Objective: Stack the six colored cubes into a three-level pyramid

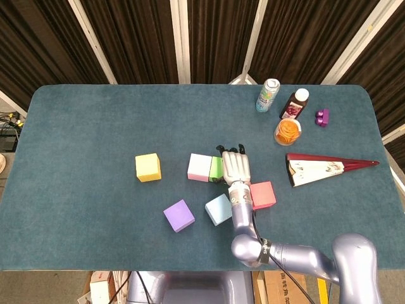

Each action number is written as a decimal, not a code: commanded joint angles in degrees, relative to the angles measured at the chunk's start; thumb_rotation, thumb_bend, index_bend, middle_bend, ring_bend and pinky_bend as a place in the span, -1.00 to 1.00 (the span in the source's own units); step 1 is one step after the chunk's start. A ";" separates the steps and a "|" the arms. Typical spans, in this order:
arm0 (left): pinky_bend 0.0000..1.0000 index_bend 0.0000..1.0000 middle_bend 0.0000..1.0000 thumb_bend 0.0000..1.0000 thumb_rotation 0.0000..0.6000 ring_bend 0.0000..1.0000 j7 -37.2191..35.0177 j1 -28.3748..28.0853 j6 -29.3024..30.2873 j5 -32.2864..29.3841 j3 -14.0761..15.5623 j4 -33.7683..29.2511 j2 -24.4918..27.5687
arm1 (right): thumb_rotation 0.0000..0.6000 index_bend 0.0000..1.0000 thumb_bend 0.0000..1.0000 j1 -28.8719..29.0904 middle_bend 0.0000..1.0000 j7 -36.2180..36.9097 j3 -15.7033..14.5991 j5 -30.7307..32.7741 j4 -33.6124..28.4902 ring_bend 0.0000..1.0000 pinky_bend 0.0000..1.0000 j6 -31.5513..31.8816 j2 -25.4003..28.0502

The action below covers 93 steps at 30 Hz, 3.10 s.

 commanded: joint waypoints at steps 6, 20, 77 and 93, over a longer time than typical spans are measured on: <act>-1.00 -0.86 -1.00 -0.24 1.00 -1.00 0.23 -0.04 0.00 -0.04 0.00 -0.03 -0.07 | 1.00 -0.58 -0.54 0.35 -0.16 -0.38 0.03 1.00 0.38 -0.57 -1.00 0.07 0.03; -1.00 -0.86 -1.00 -0.24 1.00 -1.00 0.33 -0.01 0.10 0.13 0.08 -0.10 -0.12 | 1.00 -0.58 -0.54 0.91 -0.29 -2.65 -0.47 3.74 -1.55 -0.62 -1.00 -0.42 1.64; -1.00 -0.90 -1.00 -0.31 1.00 -1.00 0.00 -5.89 -3.94 10.35 2.42 5.41 -2.12 | 1.00 -0.95 -0.68 -44.01 -0.88 46.44 -20.31 -49.21 -16.82 -0.87 -1.00 15.59 42.36; -1.00 -0.93 -1.00 -0.43 1.00 -1.00 12.91 -16.20 -20.56 0.33 -0.79 -14.30 6.43 | 1.00 -0.95 -0.68 -50.41 -0.88 42.00 -27.97 -63.69 -10.10 -0.92 -1.00 21.81 38.15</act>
